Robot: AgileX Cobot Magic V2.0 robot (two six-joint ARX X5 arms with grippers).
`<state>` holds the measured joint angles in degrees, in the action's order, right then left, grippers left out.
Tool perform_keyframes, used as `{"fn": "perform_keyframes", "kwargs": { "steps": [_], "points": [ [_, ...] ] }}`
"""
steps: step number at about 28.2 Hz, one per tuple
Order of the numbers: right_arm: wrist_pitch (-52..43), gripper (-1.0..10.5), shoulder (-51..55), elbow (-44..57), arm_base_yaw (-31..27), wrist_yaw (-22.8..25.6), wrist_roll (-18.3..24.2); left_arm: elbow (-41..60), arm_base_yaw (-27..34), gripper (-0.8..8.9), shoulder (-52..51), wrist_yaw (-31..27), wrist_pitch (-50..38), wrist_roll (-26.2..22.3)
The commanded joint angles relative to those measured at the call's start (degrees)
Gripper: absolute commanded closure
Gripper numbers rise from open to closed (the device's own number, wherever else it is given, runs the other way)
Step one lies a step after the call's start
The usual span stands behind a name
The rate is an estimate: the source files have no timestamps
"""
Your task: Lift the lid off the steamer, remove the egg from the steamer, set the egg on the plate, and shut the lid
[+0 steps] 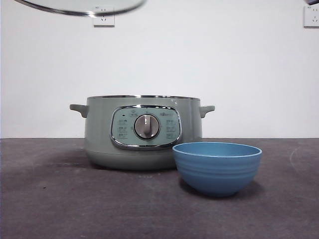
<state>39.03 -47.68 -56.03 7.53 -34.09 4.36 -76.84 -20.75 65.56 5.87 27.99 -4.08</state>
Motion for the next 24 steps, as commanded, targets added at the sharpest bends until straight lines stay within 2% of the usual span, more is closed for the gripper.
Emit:
{"fn": "perform_keyframes", "kwargs": {
  "steps": [1, 4, 8, 11, 24],
  "points": [
    [-4.28, 3.5, -2.67, -0.09, 0.17, -0.07, -3.48, -1.22, 1.14, 8.22, -4.7, 0.28, 0.52, -0.46],
    [-8.37, 3.5, -7.61, -1.2, 1.33, 0.2, -4.42, -1.2, 2.69, 8.22, -9.14, 0.22, 5.29, -0.72],
    [-9.25, 3.5, -16.74, -7.69, 7.43, 5.66, -4.28, -1.2, 3.26, 8.21, -14.84, -0.17, 11.28, -2.03],
    [-10.25, 3.5, -21.57, -12.09, 10.51, 6.32, -4.35, -1.2, 3.23, 8.21, -17.27, -0.96, 13.73, -2.1],
    [-10.16, 3.5, -43.82, -30.86, 23.39, 24.24, -4.96, 0.87, 3.23, 8.21, -29.48, -2.93, 24.52, -2.6]
  ]
}}
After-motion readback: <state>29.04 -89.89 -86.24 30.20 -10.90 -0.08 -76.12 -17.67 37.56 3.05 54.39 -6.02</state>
